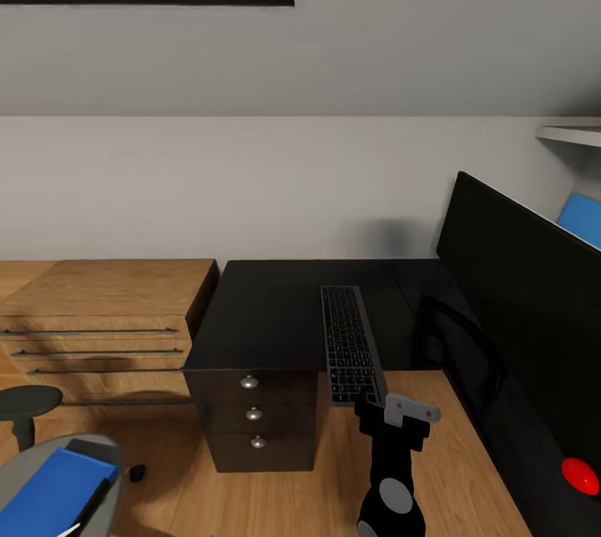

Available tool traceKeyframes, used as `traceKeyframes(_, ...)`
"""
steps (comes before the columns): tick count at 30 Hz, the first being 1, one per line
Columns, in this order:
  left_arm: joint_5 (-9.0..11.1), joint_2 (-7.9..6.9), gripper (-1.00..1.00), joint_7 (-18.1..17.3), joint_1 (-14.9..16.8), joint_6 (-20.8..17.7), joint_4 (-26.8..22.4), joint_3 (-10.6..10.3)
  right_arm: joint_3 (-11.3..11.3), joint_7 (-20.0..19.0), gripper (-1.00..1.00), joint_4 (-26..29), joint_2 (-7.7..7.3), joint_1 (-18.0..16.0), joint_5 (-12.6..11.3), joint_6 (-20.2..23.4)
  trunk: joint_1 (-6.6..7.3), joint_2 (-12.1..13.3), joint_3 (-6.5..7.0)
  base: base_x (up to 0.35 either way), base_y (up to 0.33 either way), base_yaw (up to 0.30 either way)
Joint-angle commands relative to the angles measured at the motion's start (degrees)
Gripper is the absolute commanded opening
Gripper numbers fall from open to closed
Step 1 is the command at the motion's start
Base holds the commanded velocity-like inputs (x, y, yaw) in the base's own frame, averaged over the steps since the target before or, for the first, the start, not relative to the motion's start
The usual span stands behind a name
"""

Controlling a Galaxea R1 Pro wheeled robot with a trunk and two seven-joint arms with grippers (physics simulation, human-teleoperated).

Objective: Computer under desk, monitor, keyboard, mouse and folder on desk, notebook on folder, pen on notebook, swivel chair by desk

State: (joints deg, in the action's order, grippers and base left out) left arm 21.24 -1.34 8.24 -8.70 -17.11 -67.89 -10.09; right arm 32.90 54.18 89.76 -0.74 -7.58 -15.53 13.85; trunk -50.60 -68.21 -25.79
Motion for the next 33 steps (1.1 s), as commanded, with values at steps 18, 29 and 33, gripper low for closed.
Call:
traceKeyframes(18, 0.64, -0.07, 1.00, 0.48, 0.00, -0.11, -0.07, -0.19, -0.06, 0.48, 1.00, 0.05, -0.05, -0.07, 1.00, 0.60, -0.01, -0.04, -0.05, 0.202, 0.000, 0.000)
traceKeyframes(29, 0.49, -0.07, 1.00, 0.55, 0.01, -0.13, 0.99, -0.19, -0.58, 0.48, 1.00, 0.05, -0.19, -0.07, 1.33, 0.85, -0.01, -0.04, -0.05, 0.198, 0.000, 0.000)
traceKeyframes(33, 0.47, -0.07, 1.00, 0.59, 0.00, -0.12, 1.10, -0.19, -2.87, 0.12, 1.00, 0.00, -0.30, -0.39, 2.64, 1.10, -0.01, -0.04, -0.05, 0.021, 0.000, 0.000)
